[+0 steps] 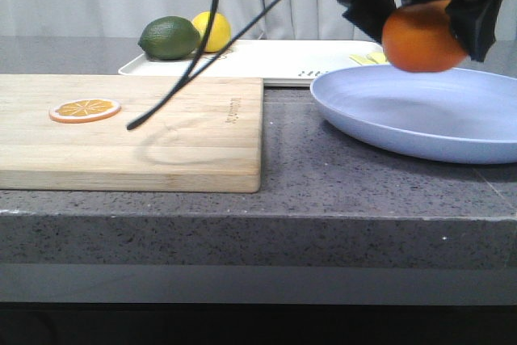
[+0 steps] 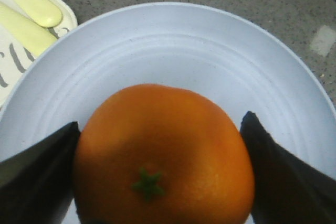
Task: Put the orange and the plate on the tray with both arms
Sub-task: 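Lower the orange onto the plate and open the left gripper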
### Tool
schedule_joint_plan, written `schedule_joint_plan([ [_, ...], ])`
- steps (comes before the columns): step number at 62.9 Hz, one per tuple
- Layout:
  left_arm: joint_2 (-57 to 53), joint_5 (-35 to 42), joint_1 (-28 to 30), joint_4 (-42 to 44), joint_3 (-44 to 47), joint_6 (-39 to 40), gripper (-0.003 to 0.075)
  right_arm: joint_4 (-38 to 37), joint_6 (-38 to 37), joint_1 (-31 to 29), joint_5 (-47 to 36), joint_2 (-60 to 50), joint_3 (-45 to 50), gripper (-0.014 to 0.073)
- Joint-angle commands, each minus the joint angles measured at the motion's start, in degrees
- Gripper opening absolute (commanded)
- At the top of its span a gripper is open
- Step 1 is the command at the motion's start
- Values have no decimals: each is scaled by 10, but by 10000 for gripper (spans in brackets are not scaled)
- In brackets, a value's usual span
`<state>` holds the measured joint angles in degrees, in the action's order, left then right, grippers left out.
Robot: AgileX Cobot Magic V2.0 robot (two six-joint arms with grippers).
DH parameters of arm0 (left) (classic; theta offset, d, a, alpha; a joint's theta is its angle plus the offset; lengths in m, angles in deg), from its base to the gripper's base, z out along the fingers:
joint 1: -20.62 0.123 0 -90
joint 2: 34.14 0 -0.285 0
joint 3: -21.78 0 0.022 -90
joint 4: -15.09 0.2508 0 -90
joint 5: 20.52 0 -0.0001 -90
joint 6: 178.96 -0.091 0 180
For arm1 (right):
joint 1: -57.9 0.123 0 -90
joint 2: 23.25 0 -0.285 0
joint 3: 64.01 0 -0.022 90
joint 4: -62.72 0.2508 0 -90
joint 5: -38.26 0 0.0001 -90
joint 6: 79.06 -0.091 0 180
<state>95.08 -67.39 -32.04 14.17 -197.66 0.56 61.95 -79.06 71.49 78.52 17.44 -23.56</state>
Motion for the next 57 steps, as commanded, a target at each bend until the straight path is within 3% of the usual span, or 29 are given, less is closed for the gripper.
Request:
schedule_joint_plan([
  [1,-23,45,-5,-8,-17,5,568,0,6,0,-41,6,-20,622],
  [30,8,43,-5,-10,-17,5,570,0,6,0,-48,6,-20,622],
  [44,8,41,-5,-10,-17,5,647,0,6,0,-50,6,-20,622],
  [57,-31,9,-5,2,-17,5,640,0,6,0,-55,6,-20,622],
])
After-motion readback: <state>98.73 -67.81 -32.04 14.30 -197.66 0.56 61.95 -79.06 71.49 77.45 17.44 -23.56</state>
